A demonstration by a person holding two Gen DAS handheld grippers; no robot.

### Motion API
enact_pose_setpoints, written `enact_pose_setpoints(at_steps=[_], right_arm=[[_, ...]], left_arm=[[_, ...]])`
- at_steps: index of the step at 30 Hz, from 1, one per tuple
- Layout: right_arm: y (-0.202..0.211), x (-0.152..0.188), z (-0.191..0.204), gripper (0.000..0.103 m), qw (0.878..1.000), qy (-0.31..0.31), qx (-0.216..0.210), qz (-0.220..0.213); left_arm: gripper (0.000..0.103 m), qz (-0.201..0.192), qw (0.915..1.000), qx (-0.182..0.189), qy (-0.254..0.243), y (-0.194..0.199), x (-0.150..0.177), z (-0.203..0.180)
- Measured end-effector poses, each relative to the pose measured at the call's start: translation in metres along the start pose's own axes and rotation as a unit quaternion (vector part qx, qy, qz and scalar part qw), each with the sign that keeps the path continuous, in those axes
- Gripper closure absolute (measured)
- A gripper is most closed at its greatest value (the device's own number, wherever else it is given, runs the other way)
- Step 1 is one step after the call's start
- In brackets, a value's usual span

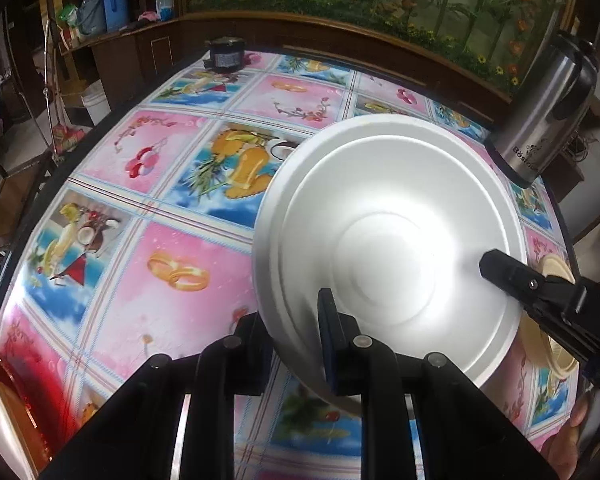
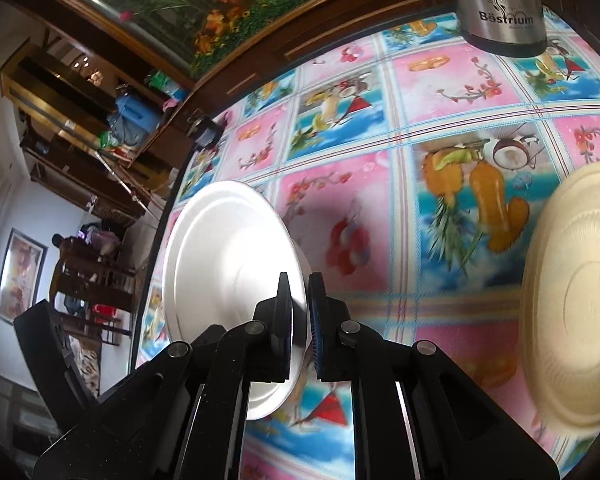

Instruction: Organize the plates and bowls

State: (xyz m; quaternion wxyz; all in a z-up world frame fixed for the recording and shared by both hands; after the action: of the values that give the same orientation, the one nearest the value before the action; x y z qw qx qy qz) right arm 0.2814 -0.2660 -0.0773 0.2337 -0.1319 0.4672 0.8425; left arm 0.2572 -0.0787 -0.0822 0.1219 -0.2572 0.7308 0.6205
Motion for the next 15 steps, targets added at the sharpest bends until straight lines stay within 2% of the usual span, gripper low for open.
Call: enact_pose_setpoints(at_steps=[9, 15], right_arm=[[0.038, 0.064, 0.01, 0.094, 0.999, -0.026, -0.041, -0.021], [0.056, 0.092, 0.022, 0.094, 0.996, -0.044, -0.079, -0.026]], left_arm=[[0.084, -0.052, 0.9979, 0.002, -0.039, 0.056, 0.036, 0.012], [0.084, -0.079, 0.9952, 0.006, -0.057, 0.09, 0.057, 0.026]])
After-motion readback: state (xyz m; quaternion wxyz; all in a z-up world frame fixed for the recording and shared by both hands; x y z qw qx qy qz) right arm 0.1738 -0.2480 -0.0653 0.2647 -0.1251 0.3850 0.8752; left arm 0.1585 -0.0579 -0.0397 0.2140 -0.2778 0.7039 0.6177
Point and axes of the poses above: each gripper's, at about its wrist camera, not at the fingertips, and y roughly against the way its jaws point, z to its left, x to its underside, the point moved 3 cm from there along -y, roughly the way its jaws point, and after that the axes turned 9 degrees about y, right-handed, at the moved point
